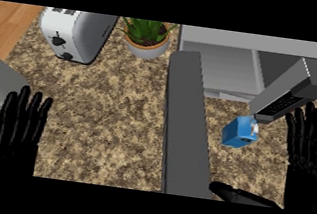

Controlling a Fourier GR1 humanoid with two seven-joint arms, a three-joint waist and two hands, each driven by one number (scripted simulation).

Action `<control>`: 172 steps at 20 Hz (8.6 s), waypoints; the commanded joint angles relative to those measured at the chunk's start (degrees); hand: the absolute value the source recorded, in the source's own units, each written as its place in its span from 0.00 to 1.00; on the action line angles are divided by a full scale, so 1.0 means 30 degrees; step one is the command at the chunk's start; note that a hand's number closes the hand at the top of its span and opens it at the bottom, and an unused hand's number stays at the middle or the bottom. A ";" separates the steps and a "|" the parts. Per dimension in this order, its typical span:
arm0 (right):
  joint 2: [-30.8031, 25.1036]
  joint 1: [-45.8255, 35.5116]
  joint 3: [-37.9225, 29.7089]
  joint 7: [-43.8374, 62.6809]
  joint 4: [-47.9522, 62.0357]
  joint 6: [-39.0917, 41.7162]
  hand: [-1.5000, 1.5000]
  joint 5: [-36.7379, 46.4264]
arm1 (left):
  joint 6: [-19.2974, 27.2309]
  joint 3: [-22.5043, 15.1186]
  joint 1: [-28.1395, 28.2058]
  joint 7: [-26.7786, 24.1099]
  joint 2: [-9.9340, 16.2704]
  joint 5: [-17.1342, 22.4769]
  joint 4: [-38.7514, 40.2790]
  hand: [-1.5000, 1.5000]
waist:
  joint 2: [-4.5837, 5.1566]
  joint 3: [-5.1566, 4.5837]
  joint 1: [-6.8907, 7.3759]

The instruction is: Pick up the milk, place it into the microwave and close the microwave

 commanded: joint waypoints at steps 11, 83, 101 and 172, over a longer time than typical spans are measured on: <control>0.0105 0.0937 -0.1477 -0.5173 0.5460 -0.0157 0.00 -0.3060 | -0.1537 -0.0791 0.4547 -0.3280 0.0950 0.0744 -0.0539 0.00 | 0.0013 0.0010 0.0047; -0.2367 -1.3102 -0.8974 -2.4689 3.5871 -0.0229 1.00 -0.5397 | -0.2038 -0.2227 0.6604 -0.7522 0.2100 0.1534 0.1005 0.00 | 0.0273 0.0073 0.0566; -0.1017 -1.0533 -0.7510 -2.4070 3.1154 0.1360 1.00 -0.5257 | -0.2191 -0.2538 0.8748 -0.8457 0.2460 0.1361 0.0068 0.00 | -0.0078 -0.0008 -0.0100; -0.3722 -2.0561 -0.6606 -1.8657 3.8309 -0.7039 1.00 -0.2674 | -0.4483 -0.1143 0.8063 -0.9281 0.4069 0.3190 0.1717 0.00 | 0.1013 0.0123 0.2250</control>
